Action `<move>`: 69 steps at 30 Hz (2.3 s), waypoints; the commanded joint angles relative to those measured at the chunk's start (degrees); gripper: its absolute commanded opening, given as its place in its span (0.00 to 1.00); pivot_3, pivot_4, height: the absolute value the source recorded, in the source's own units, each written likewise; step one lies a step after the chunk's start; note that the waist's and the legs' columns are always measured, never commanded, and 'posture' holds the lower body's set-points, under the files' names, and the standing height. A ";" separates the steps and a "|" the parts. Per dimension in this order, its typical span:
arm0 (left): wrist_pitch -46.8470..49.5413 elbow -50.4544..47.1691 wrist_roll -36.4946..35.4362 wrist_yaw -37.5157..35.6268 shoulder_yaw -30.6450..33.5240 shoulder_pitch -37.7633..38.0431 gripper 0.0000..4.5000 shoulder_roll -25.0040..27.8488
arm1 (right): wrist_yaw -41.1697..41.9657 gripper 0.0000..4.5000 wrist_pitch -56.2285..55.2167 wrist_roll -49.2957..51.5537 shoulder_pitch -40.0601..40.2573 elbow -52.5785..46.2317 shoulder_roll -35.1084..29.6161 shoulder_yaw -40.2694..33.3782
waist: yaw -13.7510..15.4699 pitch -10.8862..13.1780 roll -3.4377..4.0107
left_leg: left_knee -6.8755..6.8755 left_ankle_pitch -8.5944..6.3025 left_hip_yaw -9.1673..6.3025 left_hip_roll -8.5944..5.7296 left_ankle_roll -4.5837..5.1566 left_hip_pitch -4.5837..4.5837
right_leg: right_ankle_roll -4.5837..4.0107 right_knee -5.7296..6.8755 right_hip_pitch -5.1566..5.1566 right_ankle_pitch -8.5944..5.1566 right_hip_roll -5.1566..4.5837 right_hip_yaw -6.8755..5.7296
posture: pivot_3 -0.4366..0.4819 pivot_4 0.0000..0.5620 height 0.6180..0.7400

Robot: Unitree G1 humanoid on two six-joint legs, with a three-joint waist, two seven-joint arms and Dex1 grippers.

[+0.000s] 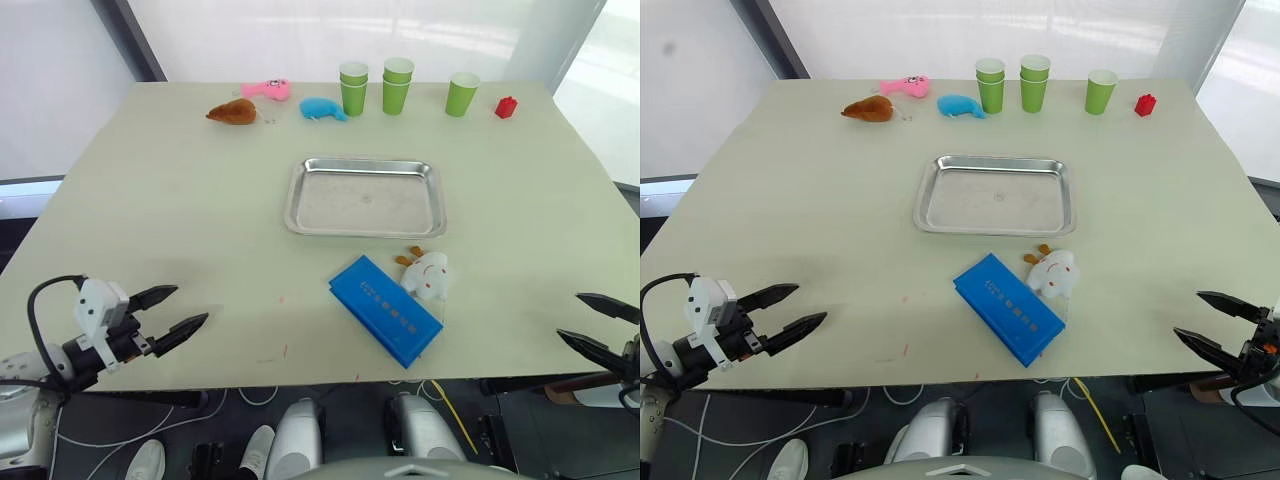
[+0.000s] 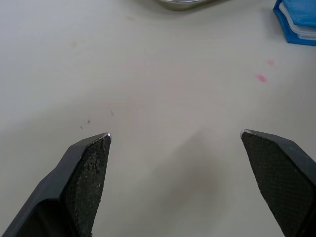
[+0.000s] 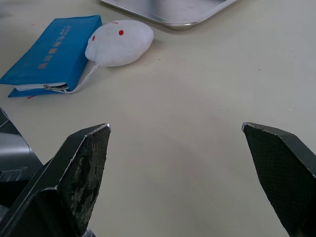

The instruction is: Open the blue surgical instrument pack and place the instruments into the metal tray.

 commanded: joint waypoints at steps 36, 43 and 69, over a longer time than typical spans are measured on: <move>-11.07 31.06 11.87 -16.98 -25.57 -46.19 0.56 -7.41 | -11.00 0.29 5.73 -3.48 9.81 -30.16 7.25 14.59 | 0.99 -0.02 -0.16 | 0.12 -0.04 -0.13 -0.02 0.06 -0.20 | 0.17 -0.14 0.01 0.12 0.08 -0.12 | 0.48 0.27 1.00; -13.56 36.51 14.23 -21.32 -29.47 -52.69 0.01 -11.74 | -15.64 0.00 5.01 -7.77 9.81 -32.35 8.69 20.08 | 0.87 -0.02 -0.16 | 0.16 -0.04 -0.16 -0.03 0.06 -0.20 | 0.17 -0.11 0.01 0.12 0.13 -0.08 | 0.48 0.27 1.00; -16.13 50.04 19.80 -24.53 -33.45 -62.02 0.01 -22.70 | -24.49 0.00 3.94 -14.25 1.88 -27.92 12.97 29.16 | 0.92 -0.01 -0.18 | 0.46 -0.04 -0.49 -0.05 0.06 -0.45 | 0.16 -0.05 0.00 0.13 0.17 -0.28 | 0.48 0.27 1.00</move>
